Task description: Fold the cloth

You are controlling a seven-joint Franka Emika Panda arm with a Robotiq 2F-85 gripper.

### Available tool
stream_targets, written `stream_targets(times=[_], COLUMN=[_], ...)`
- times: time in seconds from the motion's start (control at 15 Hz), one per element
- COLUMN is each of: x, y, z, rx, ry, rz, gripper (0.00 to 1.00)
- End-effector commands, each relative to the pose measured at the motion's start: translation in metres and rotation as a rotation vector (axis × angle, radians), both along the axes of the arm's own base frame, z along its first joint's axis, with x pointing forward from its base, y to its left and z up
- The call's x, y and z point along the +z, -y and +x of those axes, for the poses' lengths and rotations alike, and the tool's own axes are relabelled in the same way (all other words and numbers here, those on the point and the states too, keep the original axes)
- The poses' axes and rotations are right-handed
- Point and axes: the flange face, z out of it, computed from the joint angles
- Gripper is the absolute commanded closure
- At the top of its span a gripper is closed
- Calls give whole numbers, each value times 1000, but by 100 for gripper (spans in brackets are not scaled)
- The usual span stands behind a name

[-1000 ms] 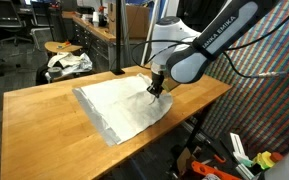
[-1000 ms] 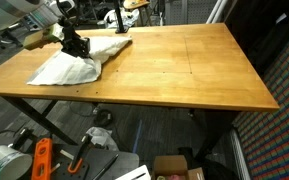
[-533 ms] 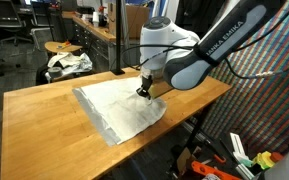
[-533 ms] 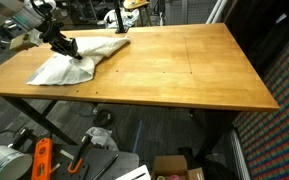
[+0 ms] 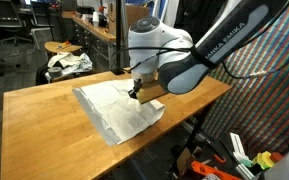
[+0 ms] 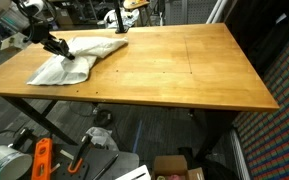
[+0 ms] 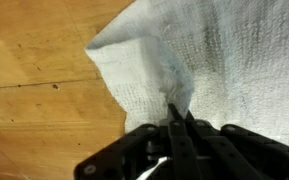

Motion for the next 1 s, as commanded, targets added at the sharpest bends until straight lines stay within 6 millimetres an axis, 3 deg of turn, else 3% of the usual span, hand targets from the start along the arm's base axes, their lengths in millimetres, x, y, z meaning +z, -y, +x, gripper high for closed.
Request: stream_targets(times=[0.0,0.93], x=[2,-14], y=[-23,-83], z=[3,-14], rx=[-22,20], ry=[27,7], rz=[-14,-44], gripper=[98,98])
